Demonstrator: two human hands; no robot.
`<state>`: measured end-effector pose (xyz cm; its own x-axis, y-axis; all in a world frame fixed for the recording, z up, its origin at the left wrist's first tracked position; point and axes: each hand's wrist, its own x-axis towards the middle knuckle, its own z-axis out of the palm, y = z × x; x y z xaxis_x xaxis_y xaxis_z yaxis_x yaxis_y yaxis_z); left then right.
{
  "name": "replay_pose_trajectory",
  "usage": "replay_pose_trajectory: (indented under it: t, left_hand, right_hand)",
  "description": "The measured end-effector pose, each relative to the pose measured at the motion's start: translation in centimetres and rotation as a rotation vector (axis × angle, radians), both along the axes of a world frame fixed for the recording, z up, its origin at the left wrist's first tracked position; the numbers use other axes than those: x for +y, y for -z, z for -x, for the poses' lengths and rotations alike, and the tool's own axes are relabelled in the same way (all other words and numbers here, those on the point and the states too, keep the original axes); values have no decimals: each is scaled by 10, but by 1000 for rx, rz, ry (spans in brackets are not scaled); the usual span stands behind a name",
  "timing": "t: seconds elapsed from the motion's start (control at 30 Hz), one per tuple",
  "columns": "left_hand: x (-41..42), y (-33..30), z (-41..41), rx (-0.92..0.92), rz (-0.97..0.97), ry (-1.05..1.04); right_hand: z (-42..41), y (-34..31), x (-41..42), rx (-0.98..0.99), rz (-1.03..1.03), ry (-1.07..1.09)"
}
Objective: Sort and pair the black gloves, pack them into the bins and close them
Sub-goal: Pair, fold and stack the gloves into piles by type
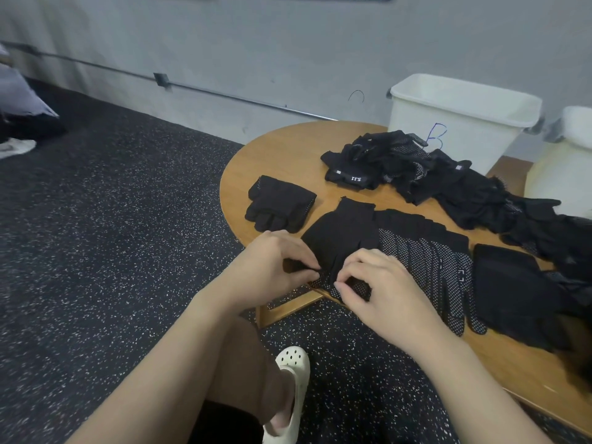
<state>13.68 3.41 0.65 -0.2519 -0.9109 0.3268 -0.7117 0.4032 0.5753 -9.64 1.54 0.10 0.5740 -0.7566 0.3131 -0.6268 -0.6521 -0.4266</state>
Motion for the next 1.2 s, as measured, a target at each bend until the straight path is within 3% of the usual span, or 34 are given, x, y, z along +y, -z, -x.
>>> replay_pose_trajectory:
  t: [0.2,0.43,0.57,0.7,0.83,1.03,1.2]
  left_hand:
    - [1,2,9,30,-25,22]
    - [-19,7,34,57,121,-196]
    - [-46,10,49,-83,93,-119]
    - [-72,8,56,-161,19,0]
    - [-81,17,57,-309,-137,57]
    - [-81,21,55,-417,-141,69]
    - [-74,19,53,-490,-205,70]
  right_hand:
    - [-4,0,-6,-16,-35,9]
    - [2,-7,-24,-151,13,69]
    - [19,-7,-54,-88,28,160]
    - [30,-2,-85,-15,-91,233]
    - [27,3,-101,13,-173,176]
    - [17,5,-112,40,-178,133]
    - [14,7,-114,233,-252,115]
